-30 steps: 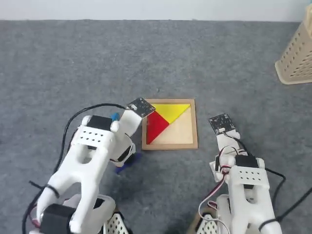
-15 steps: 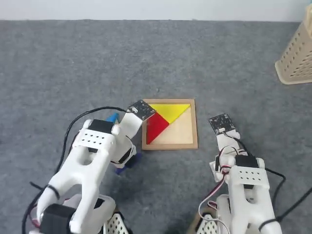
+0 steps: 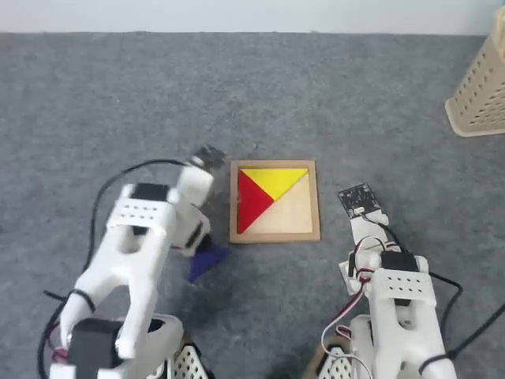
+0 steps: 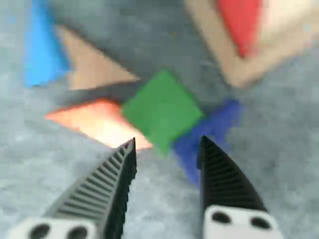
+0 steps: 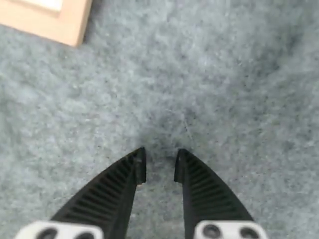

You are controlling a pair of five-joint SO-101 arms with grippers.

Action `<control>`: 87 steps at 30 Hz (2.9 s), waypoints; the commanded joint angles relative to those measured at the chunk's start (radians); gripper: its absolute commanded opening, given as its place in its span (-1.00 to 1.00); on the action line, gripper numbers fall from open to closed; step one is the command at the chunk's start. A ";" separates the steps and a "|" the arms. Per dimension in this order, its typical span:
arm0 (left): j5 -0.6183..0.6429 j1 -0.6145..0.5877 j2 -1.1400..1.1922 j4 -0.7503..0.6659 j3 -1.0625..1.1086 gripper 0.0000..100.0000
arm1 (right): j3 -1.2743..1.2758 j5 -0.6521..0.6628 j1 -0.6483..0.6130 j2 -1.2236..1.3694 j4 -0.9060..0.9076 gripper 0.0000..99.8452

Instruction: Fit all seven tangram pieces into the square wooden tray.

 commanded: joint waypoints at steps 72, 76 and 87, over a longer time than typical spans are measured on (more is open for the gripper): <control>0.133 0.084 -0.037 0.063 -0.386 -0.97 | 0.000 0.009 0.021 -0.031 -0.013 -0.79; 0.141 0.310 -0.026 -0.008 -0.400 -0.97 | 0.000 0.009 0.021 -0.031 -0.013 -0.79; 0.003 0.457 0.471 -0.011 -0.693 -0.97 | 0.000 0.009 0.021 -0.030 -0.015 -0.79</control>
